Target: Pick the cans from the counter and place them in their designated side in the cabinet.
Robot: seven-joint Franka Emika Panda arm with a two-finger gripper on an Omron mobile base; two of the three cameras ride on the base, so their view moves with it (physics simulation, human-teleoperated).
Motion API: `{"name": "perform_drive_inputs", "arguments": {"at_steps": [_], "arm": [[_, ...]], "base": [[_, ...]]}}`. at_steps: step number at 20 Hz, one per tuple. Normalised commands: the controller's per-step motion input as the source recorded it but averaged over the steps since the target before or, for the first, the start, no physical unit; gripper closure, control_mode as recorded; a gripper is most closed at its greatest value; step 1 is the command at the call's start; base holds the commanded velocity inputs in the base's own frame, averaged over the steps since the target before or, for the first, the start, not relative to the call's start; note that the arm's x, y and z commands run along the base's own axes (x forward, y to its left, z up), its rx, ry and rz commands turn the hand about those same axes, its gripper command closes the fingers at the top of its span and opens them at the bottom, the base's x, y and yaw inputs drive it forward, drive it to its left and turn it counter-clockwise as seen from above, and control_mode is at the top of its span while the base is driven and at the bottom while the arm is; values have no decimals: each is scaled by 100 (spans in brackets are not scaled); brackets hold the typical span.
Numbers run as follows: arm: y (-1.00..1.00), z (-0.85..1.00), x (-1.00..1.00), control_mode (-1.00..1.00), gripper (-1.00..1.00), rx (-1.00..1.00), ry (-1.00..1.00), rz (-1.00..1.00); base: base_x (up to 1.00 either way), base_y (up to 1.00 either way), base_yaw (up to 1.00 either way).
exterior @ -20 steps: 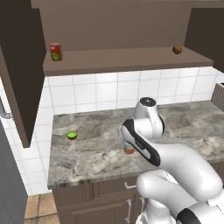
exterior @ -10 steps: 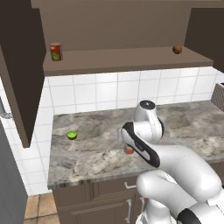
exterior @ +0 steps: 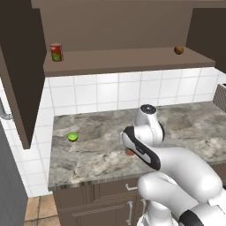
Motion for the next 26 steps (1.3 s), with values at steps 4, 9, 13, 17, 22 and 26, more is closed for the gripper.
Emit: {"name": "perform_drive_inputs", "arguments": {"at_steps": [4,9,13,17,22,26], "arm": [[0,-12,6,-100,-100,0,0,0],[0,-9,12,-100,-100,0,0,0],[0,-8,13,-100,-100,0,0,0],[0,-9,13,-100,-100,0,0,0],[0,-10,12,-100,-100,0,1,0],[0,-11,5,-100,-100,0,4,0]], "base": [[0,0,0],[0,0,0],[0,0,0],[0,0,0],[0,0,0],[0,0,0]]}}
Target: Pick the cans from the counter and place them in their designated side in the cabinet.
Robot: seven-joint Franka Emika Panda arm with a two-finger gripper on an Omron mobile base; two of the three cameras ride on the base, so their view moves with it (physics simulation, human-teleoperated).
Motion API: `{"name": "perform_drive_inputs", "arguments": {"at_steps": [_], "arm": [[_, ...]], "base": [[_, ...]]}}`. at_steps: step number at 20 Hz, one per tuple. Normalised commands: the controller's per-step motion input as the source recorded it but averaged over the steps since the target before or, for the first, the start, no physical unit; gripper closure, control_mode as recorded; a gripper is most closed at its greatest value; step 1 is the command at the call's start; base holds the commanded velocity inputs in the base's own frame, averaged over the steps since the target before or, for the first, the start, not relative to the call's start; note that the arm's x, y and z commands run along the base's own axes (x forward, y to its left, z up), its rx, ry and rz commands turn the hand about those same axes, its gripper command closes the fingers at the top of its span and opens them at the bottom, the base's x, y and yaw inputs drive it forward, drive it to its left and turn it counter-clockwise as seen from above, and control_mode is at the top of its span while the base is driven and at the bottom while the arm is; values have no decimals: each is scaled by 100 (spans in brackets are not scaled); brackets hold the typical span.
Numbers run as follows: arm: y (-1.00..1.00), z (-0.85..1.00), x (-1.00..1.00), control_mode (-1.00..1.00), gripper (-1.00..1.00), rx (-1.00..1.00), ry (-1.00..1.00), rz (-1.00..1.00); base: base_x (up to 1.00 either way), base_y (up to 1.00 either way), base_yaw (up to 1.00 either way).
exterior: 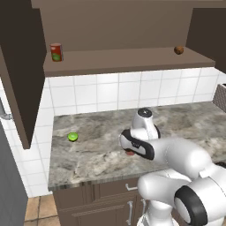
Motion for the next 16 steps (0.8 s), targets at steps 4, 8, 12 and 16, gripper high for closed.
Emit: {"name": "perform_drive_inputs", "arguments": {"at_steps": [4,8,12,16], "arm": [[0,-11,2,-100,-100,0,4,0],[0,-12,4,-100,-100,0,5,0],[0,-12,8,-100,-100,0,4,0],[0,-14,10,-100,-100,0,1,0]], "base": [[0,0,0],[0,0,0],[0,0,0],[0,0,0]]}}
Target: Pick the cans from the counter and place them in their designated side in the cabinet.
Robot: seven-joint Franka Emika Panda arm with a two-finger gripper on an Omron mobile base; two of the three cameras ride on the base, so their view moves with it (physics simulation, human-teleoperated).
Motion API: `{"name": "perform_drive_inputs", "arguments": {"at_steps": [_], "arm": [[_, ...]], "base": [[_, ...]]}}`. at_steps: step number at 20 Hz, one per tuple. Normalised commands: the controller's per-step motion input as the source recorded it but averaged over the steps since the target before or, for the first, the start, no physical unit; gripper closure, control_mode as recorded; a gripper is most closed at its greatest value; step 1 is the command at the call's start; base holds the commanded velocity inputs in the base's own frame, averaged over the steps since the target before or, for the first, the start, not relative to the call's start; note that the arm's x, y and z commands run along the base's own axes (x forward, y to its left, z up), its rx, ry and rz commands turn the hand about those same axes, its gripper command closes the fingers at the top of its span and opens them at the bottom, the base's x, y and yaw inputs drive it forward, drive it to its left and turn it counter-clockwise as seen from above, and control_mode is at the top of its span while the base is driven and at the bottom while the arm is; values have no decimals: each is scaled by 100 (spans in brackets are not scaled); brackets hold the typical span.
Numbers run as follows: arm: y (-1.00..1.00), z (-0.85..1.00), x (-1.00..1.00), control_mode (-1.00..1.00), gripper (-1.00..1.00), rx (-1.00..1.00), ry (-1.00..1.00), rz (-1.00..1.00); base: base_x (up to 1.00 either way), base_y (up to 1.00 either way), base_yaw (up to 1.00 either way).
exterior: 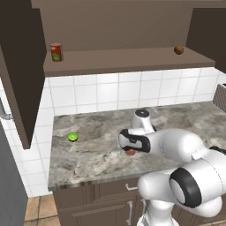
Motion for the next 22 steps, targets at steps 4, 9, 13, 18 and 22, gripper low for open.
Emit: {"name": "perform_drive_inputs", "arguments": {"at_steps": [4,9,13,18,22], "arm": [[0,-13,10,-100,-100,0,1,0],[0,-14,7,-100,-100,0,0,0],[2,-17,1,-100,100,0,2,0],[0,-6,0,-100,100,0,1,0],[0,-1,-2,-100,100,1,0,0]], "base": [[0,0,0],[0,0,0],[0,0,0],[0,0,0],[0,0,0]]}}
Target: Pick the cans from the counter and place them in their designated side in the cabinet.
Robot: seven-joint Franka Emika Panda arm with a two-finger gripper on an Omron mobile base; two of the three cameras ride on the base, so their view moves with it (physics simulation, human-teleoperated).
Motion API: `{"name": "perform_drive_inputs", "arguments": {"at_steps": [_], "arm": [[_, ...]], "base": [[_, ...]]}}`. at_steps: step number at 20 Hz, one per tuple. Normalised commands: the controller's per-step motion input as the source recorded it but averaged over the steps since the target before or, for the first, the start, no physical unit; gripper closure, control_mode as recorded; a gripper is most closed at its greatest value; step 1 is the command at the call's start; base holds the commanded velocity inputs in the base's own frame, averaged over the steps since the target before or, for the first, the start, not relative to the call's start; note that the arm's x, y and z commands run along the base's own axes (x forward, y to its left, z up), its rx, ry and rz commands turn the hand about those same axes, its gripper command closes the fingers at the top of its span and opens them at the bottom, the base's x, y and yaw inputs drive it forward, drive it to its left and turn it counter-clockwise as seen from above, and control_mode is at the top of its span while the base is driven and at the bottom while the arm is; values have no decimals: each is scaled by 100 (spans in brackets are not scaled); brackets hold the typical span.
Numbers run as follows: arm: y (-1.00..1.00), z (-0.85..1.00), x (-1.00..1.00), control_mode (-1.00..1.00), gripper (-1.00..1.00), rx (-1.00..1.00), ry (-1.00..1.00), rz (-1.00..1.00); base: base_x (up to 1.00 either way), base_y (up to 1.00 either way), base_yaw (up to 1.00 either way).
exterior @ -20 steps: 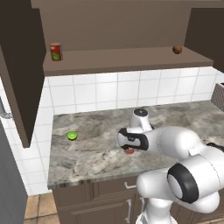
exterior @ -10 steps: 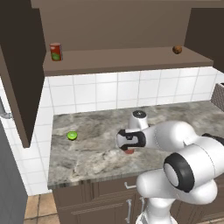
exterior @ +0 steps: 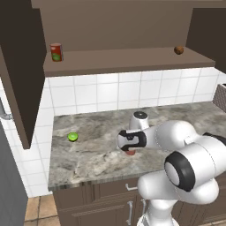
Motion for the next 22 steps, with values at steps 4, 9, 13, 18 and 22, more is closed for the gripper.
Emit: {"name": "perform_drive_inputs", "arguments": {"at_steps": [4,9,13,18,22], "arm": [[0,19,-16,-100,100,0,-1,0],[2,48,-18,-100,100,0,-1,0],[2,59,-18,-100,100,0,-2,0],[1,57,-16,-100,100,0,-3,0],[3,50,-9,-100,100,0,-3,0]], "base": [[0,0,0],[0,0,0],[0,0,0],[0,0,0],[0,0,0]]}}
